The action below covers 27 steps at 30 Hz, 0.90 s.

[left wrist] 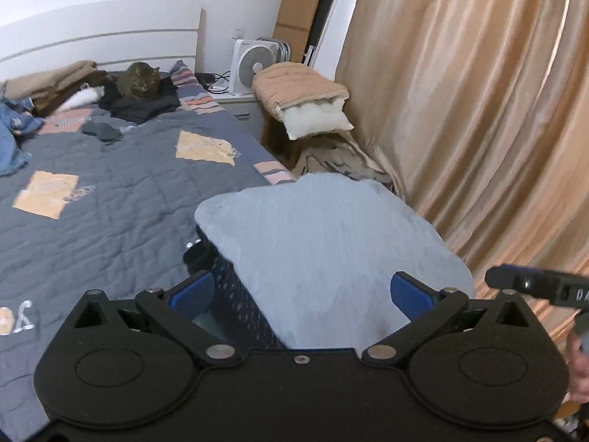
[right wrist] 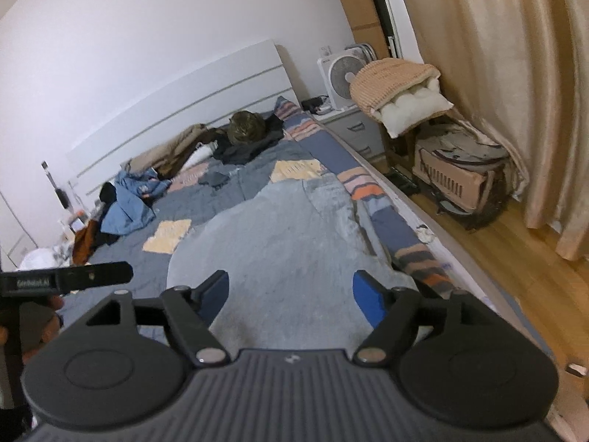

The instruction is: Fold clothes

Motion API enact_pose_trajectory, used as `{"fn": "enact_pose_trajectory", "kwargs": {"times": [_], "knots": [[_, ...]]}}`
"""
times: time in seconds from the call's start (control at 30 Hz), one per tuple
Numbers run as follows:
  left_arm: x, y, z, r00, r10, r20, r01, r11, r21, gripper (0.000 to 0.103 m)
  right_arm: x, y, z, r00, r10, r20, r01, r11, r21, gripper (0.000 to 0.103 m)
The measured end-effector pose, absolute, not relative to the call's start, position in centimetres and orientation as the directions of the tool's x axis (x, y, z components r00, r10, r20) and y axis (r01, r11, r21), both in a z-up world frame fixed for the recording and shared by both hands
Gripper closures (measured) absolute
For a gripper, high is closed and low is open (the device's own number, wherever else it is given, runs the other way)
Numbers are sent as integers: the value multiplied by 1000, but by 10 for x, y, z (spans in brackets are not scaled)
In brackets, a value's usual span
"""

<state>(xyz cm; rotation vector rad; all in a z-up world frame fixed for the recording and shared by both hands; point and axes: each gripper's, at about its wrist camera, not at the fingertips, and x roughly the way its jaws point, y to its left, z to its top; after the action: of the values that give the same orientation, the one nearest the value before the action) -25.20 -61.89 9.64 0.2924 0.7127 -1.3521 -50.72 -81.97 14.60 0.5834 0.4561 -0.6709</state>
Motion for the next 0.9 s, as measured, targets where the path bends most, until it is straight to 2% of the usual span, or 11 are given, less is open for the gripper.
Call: {"fn": "enact_pose_trajectory", "kwargs": {"times": [0.4,0.9], "knots": [[-285,-574,120,41,-771,-636,965,196,-176,0,-512,-754,191,648,-427,-631,680,697,226,27],[-295,-544,127,25,-736,-676,974,171,-151,0,-515,-696,222,633,-399,-664,650,739,175,27]]}}
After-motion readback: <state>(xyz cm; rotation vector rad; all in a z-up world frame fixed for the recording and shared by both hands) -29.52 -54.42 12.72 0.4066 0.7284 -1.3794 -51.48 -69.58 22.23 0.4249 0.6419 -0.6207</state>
